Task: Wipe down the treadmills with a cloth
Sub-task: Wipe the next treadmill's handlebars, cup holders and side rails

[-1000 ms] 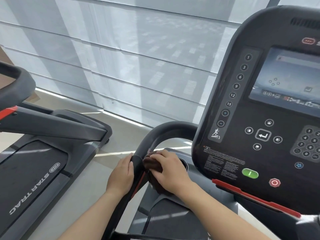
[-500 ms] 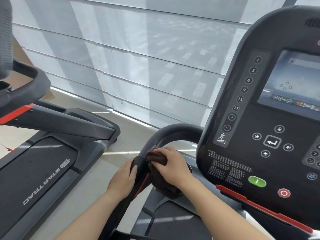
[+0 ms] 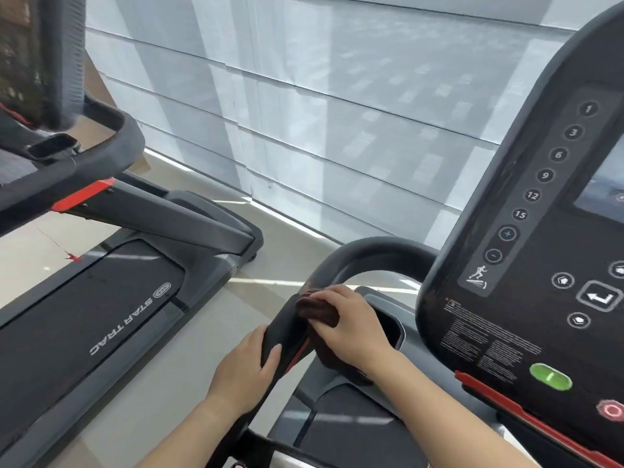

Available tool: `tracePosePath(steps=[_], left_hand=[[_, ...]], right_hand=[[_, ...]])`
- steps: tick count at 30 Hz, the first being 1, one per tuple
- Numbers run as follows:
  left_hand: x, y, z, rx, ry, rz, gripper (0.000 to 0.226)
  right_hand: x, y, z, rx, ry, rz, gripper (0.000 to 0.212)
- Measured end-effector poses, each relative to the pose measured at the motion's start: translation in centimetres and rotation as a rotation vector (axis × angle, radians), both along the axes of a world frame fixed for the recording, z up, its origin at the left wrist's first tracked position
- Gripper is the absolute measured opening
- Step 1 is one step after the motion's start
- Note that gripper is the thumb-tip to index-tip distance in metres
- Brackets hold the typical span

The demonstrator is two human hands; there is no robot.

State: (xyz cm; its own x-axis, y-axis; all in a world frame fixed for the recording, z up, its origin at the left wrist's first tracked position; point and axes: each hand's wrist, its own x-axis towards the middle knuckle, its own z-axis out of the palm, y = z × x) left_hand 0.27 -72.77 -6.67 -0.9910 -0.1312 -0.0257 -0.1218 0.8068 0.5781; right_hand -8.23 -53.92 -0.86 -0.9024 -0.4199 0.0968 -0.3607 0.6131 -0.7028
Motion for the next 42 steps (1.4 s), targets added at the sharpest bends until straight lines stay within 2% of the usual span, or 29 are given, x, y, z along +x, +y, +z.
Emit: tracePosePath(steps=[5,10,17,20,24,29,34,38,42], left_hand=[[-0.3,-0.1,-0.1,0.013,-0.009,0.003,0.028],[-0.3,0.0,0.1,0.048,-0.032,0.019,0.032],[3.1,-1.1,0.7,0.09,-0.106,0.004,0.039],[6.5,-2.5,0.7,0.073,-0.147,0.002,0.049],[11.0,-4.6,0.8,0.151,-0.174,0.013,0.051],[15.3,-6.7,0.8,0.18,-0.206,0.013,0.052],[17.5,-7.6,0.7,0.192,-0.158,0.018,0.041],[17.4,-7.6,0.5,0.19,-0.153,0.001,0.047],[17.4,-7.7,0.5,0.189,-0.165,0.016,0.052]], right_hand=[[-2.0,-2.4,0.6,-0.042,0.065,-0.046,0.039],[-1.7,-4.1,-0.7,0.156,0.072,0.0,0.044],[0.7,-5.3,-1.0,0.356,0.148,-0.129,0.051],[0.8,-5.2,-0.8,0.359,0.109,-0.137,0.053],[2.4,-6.2,-0.2,0.31,0.079,-0.129,0.05],[9.9,-10.3,-0.2,0.303,0.1,-0.047,0.051],[15.7,-11.6,-1.3,0.296,0.142,-0.071,0.049],[14.9,-12.1,-0.4,0.384,0.129,-0.067,0.044],[13.8,-13.1,0.4,0.357,0.074,-0.11,0.041]])
